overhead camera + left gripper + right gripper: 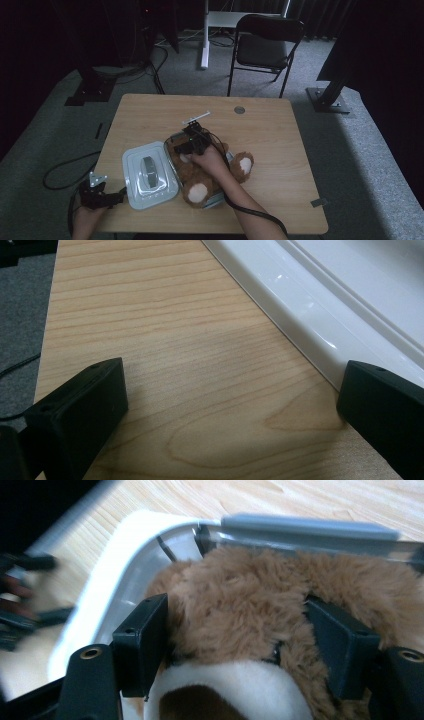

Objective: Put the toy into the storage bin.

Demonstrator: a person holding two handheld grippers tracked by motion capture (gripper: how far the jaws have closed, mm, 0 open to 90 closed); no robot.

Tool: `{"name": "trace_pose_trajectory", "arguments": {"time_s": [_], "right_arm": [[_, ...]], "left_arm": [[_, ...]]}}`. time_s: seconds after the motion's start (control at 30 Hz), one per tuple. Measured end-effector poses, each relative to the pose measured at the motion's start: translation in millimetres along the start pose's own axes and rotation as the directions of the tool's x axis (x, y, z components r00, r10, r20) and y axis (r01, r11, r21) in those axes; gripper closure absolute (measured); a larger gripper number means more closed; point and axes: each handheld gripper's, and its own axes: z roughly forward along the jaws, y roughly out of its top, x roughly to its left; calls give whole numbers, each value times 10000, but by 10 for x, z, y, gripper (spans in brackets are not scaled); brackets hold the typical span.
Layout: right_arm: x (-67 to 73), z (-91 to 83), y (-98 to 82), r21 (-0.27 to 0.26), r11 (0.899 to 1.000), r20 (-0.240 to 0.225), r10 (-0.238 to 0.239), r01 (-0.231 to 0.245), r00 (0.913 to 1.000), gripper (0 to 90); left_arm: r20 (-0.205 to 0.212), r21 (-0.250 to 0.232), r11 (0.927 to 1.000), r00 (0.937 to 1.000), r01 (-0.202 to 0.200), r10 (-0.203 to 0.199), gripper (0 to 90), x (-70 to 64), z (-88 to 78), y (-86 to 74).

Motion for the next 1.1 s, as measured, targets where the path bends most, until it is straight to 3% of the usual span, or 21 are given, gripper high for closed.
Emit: {"name": "trace_pose_trajectory", "arguments": {"time_s": [0.13,0.4,0.5,0.63,0.8,1.1], "right_arm": [[138,161,-21,457,9968,821,-694,658,9942,260],[150,7,-2,-221,9989,527,-407,419,9978,262],[169,-122,9,-619,9976,-3,-309,308,9995,263],[223,-333,11,-1224,9916,-214,-459,430,9987,262],[253,-714,1,-2164,9752,-746,-639,464,9952,262],[121,-1277,-185,-3117,9481,-787,-912,624,9927,262]], "left_arm": [[0,-5,10000,10000,1,-1,6,1,0,0],[1,-3,10000,10000,6,-6,6,0,0,0],[0,-2,10000,10000,3,-3,6,0,0,0],[-1,1,10000,10000,2,-2,6,0,0,0],[-2,0,10000,10000,-1,1,6,1,0,0],[-2,1,10000,10000,-2,2,6,1,0,0]]}}
